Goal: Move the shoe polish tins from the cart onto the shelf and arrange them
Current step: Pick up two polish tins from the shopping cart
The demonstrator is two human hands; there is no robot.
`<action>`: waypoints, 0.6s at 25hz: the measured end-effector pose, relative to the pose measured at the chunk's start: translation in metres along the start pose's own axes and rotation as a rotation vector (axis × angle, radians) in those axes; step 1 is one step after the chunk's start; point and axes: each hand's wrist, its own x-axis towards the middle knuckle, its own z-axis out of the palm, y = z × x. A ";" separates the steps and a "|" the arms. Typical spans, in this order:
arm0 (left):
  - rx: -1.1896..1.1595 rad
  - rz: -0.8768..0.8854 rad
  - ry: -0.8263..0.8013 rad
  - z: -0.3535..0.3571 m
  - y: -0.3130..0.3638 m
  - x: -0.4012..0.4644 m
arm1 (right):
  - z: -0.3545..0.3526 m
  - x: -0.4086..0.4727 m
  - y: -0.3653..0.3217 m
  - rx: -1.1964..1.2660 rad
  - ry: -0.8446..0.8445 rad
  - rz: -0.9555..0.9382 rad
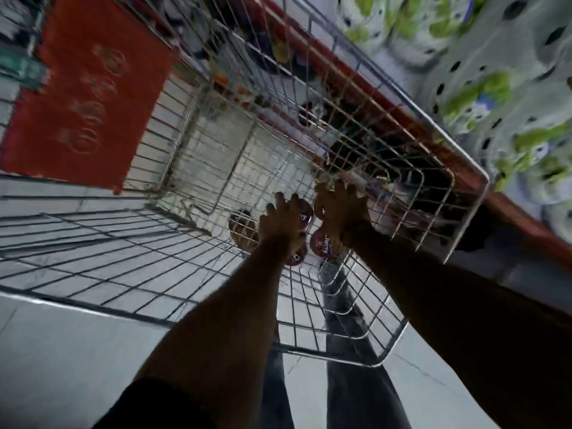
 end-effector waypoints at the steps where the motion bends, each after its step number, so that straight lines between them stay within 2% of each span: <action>1: 0.010 0.003 0.040 0.001 0.001 0.005 | 0.001 0.007 -0.001 0.015 0.014 -0.003; 3: 0.015 0.002 0.106 0.001 -0.003 0.009 | 0.006 0.015 0.001 0.023 0.029 0.002; 7: 0.023 0.022 0.082 -0.036 -0.009 -0.013 | -0.014 -0.005 -0.004 -0.043 0.036 -0.046; 12: -0.051 -0.025 0.219 -0.127 -0.020 -0.077 | -0.089 -0.063 -0.025 0.017 0.107 -0.095; 15: -0.143 0.056 0.351 -0.190 -0.012 -0.119 | -0.148 -0.097 -0.036 0.020 0.188 -0.172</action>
